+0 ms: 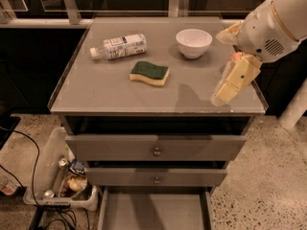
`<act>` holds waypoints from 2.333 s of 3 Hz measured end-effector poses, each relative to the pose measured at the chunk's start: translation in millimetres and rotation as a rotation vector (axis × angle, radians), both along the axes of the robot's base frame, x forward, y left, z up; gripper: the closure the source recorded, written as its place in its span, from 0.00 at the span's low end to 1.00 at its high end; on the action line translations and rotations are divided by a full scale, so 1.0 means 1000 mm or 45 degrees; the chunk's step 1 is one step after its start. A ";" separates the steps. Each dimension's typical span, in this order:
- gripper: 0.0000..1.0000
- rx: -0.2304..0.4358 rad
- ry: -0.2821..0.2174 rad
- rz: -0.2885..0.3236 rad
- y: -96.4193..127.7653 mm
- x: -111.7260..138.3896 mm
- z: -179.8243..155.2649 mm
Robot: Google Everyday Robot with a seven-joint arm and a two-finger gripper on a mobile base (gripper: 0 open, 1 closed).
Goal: Place sponge into bottom drawer
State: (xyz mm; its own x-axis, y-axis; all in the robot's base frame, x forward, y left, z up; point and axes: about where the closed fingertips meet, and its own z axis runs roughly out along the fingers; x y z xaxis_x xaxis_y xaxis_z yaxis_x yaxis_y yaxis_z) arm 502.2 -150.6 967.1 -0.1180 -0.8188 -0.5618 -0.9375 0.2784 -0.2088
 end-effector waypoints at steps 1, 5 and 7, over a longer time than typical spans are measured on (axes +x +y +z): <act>0.00 0.037 -0.026 -0.016 0.003 0.007 -0.002; 0.00 0.382 0.098 -0.025 0.055 0.102 -0.074; 0.00 0.388 0.152 -0.024 0.082 0.130 -0.093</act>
Offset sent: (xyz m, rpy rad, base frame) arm 0.0745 0.0376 -0.0385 0.2318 -0.0306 0.0092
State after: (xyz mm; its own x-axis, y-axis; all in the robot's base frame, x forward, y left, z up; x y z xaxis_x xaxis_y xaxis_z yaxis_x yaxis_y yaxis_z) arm 632.5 -68.6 874.4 -0.2115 -0.6123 -0.7618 -0.9444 0.3287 -0.0019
